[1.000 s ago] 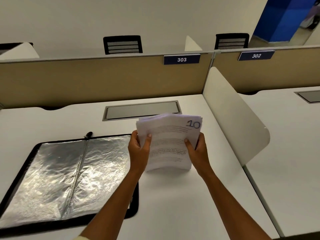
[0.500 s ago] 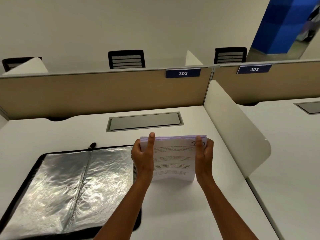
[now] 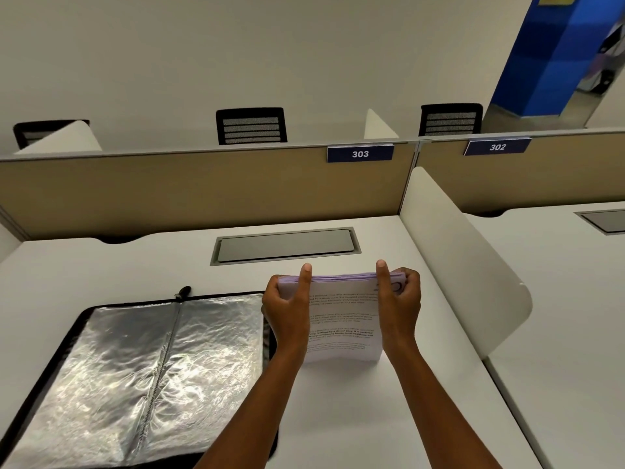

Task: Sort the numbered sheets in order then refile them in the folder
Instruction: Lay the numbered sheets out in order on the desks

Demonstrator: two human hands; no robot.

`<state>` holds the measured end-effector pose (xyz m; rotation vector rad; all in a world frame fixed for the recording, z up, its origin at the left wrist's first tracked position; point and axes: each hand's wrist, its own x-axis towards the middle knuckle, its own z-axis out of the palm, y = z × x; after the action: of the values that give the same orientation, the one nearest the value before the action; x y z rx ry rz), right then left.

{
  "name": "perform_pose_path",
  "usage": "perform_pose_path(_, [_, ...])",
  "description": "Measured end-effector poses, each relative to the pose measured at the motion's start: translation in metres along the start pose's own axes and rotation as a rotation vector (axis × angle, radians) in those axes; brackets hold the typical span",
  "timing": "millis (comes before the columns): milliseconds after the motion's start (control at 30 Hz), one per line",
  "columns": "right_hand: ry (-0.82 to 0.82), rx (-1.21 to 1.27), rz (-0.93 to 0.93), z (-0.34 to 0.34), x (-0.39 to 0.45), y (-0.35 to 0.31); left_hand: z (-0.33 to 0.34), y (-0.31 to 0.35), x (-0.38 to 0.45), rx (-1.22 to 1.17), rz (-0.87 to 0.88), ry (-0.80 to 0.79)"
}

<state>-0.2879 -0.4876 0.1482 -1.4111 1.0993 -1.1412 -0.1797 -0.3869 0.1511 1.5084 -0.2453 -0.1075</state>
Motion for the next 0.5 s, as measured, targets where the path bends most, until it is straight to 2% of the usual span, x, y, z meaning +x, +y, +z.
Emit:
perform_pose_path(233, [-0.024, 0.02, -0.024, 0.001, -0.001, -0.005, 0.0, 0.0, 0.001, -0.043, -0.004, -0.032])
perform_pose_path(400, [-0.141, 0.128, -0.029, -0.008, -0.007, 0.008, -0.016, -0.021, -0.004, -0.111, 0.004, -0.234])
perform_pose_path(500, [-0.253, 0.085, -0.021, -0.015, -0.013, 0.036, -0.026, -0.049, -0.009, 0.016, -0.024, -0.281])
